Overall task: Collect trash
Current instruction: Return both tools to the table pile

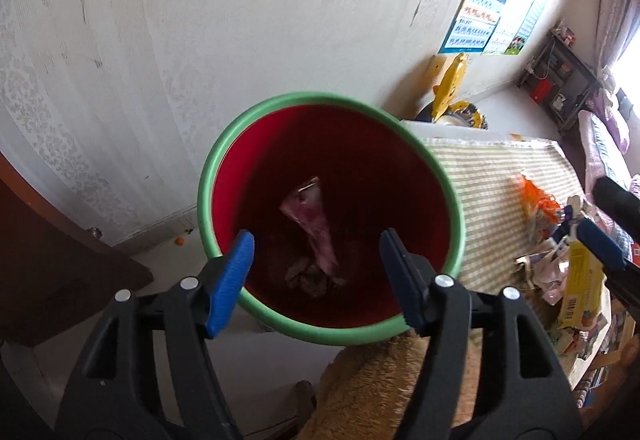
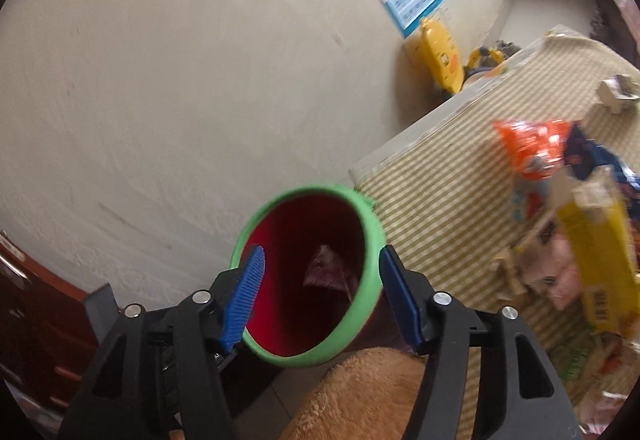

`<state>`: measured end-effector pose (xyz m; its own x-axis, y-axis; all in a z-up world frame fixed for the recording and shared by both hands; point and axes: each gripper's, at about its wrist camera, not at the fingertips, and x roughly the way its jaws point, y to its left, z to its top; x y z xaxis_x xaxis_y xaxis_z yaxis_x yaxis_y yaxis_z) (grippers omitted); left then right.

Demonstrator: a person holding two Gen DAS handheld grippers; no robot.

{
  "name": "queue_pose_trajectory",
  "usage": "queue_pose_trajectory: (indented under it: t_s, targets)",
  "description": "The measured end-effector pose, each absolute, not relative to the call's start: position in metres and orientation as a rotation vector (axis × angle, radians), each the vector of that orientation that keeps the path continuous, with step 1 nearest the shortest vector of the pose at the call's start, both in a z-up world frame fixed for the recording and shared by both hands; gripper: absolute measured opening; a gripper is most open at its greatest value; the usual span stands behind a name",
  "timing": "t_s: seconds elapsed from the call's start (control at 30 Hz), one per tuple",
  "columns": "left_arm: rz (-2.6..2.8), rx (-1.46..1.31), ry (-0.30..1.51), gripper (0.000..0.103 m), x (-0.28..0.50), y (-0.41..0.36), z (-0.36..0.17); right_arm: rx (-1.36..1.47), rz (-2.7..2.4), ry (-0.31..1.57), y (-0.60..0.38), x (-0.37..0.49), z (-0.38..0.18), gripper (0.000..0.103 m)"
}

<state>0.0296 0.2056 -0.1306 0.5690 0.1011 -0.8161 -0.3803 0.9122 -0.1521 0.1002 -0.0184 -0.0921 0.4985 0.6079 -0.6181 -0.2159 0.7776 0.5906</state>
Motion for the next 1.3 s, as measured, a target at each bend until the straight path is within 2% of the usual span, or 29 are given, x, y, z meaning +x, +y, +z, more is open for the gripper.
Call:
queue_pose_trajectory:
  t_s: [0.3,0.6,1.2,1.3]
  targets:
    - [0.179,-0.258,0.902,0.064,0.032,0.152,-0.108,0.517,0.365,0.858,-0.122,0.058,-0.074,0.062]
    - [-0.049,-0.181,0.944,0.065,0.042,0.053,-0.106,0.572,0.178,0.913,-0.207,0.014,-0.105,0.063]
    - [-0.178,-0.098,0.982,0.065,0.090,-0.076,-0.126,0.551,0.074,0.924,-0.260,-0.013,-0.132,0.063]
    - [-0.175,-0.076,0.997,0.062,0.094,-0.083,-0.129,0.553,0.072,0.930,-0.265,-0.015,-0.136,0.063]
